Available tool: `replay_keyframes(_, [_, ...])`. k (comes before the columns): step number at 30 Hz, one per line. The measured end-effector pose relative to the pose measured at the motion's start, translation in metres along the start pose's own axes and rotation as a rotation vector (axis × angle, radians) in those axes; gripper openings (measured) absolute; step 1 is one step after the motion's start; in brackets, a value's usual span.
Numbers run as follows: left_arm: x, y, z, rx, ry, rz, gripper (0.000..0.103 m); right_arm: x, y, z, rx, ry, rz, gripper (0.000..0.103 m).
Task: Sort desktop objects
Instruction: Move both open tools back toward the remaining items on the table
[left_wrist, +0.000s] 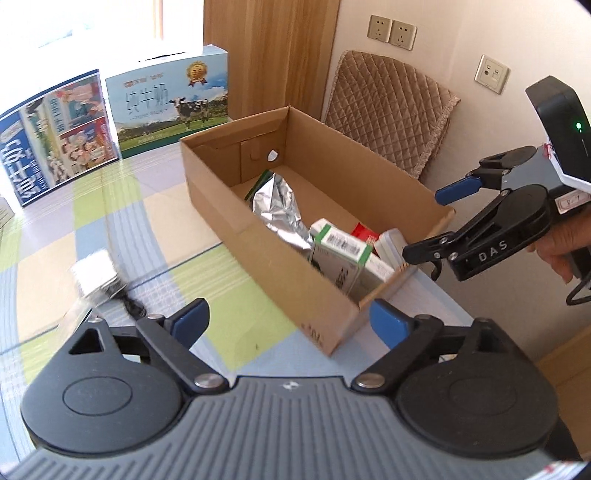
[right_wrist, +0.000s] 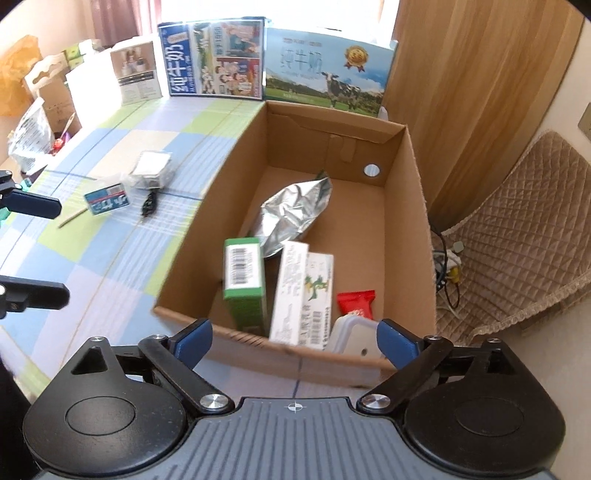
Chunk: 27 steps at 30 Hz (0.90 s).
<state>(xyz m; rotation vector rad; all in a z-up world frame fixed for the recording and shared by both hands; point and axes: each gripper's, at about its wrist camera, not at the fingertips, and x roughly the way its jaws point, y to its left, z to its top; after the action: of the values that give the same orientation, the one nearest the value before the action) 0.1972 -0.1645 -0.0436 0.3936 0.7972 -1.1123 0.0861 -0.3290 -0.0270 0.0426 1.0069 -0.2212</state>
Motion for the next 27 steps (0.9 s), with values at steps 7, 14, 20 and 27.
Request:
replay_keyframes(7, [-0.03, 0.007, -0.035, -0.022, -0.002, 0.044, 0.101, -0.016, 0.033, -0.014, -0.011, -0.02, 0.028, 0.101])
replay_keyframes(14, [-0.053, 0.03, -0.076, -0.082, 0.011, 0.102, 0.101, -0.017, 0.069, -0.026, -0.029, -0.019, 0.079, 0.101])
replay_keyframes(20, [-0.079, 0.05, -0.103, -0.103, 0.012, 0.159, 0.101, -0.01, 0.099, -0.031, -0.042, -0.005, 0.133, 0.101])
replay_keyframes(27, [-0.104, 0.067, -0.125, -0.108, 0.024, 0.219, 0.101, 0.001, 0.127, -0.035, -0.045, 0.009, 0.188, 0.101])
